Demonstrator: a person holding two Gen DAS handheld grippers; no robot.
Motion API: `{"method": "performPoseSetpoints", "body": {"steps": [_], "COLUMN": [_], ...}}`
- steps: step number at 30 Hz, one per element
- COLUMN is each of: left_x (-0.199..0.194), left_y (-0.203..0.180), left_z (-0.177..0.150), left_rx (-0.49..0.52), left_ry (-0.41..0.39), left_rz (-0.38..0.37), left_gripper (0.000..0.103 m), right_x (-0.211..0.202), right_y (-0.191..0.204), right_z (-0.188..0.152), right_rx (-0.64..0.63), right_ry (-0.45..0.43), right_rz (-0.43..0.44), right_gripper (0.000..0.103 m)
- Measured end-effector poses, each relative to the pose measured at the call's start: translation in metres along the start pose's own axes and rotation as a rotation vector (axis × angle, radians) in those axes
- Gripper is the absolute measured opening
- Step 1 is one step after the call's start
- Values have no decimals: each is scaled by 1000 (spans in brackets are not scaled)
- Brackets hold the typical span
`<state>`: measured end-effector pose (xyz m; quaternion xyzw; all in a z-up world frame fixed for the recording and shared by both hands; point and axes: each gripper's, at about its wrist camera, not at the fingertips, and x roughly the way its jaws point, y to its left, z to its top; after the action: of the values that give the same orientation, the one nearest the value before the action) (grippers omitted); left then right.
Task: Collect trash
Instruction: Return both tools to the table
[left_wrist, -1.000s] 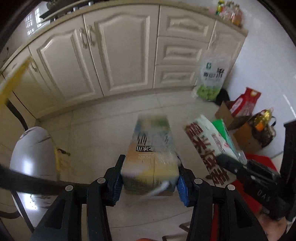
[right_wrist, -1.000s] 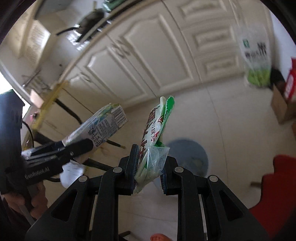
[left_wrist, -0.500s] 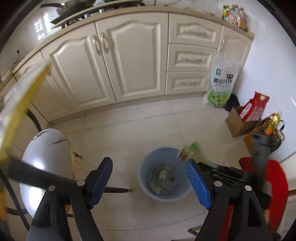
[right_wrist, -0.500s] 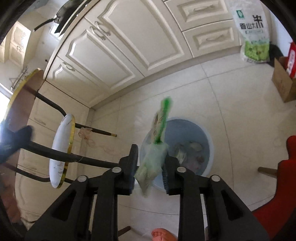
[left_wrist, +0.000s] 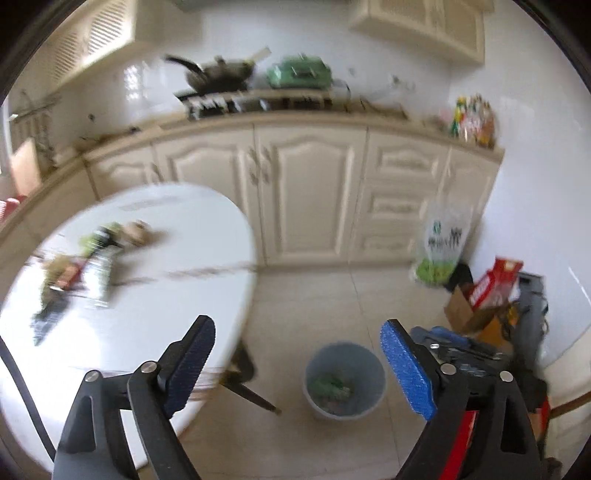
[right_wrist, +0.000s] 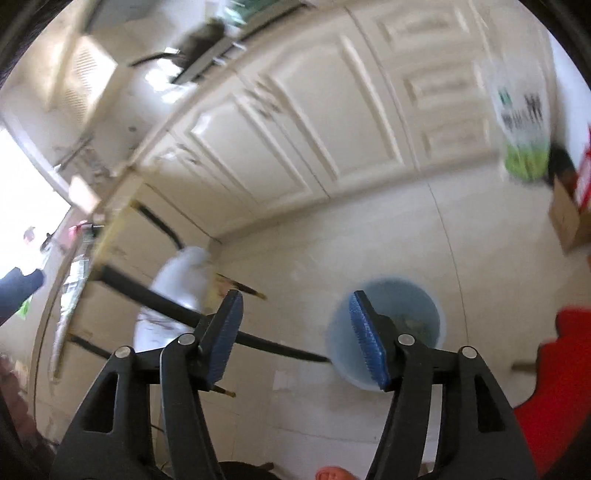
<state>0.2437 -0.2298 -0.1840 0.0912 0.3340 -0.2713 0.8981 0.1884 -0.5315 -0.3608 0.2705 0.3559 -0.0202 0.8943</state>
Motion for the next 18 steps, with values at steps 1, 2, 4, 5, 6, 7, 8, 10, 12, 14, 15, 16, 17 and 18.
{"method": "performPoseSetpoints", "body": {"steps": [1, 2, 4, 5, 6, 7, 8, 10, 12, 14, 15, 16, 17, 18], "left_x": [-17, -39, -73, -92, -105, -123, -137, -160, -183, -197, -202, -205, -211, -211], "left_y": [8, 17, 37, 49, 56, 68, 77, 93, 109, 125, 132, 140, 150, 155], "left_z": [-3, -7, -15, -21, -25, -30, -37, -45, -59, -72, -78, -82, -88, -91], "left_rx": [-8, -20, -47, -56, -65, -78, -83, -98, -117, -132, -136, -140, -138, -137], "left_ry": [-24, -54, -98, -115, -131, -156, -176, -211, -237, -241, -243, -242, -239, -237], "left_rz": [15, 31, 57, 68, 83, 105, 122, 158, 183, 217, 231, 246, 261, 272], "left_gripper": [93, 93, 95, 96, 97, 97, 100, 101, 102, 102, 102, 102, 102, 102], "right_x": [-12, -22, -46, -57, -63, -72, -77, -86, -88, -85, -80, -75, -71, -62], "right_y": [19, 37, 79, 103, 117, 138, 155, 191, 219, 244, 258, 266, 275, 286], "right_z": [4, 9, 19, 23, 25, 27, 28, 31, 32, 32, 32, 31, 29, 28], "right_rx": [-29, -55, -121, -160, -182, -215, -240, -294, -337, -368, -385, -394, -405, -423], "right_ry": [-23, -45, -97, -118, -132, -150, -158, -181, -185, -184, -178, -172, -167, -155], "right_rz": [12, 24, 48, 58, 65, 81, 93, 108, 116, 120, 120, 116, 116, 119], "right_gripper": [61, 64, 74, 80, 80, 80, 84, 89, 91, 93, 94, 95, 96, 97]}}
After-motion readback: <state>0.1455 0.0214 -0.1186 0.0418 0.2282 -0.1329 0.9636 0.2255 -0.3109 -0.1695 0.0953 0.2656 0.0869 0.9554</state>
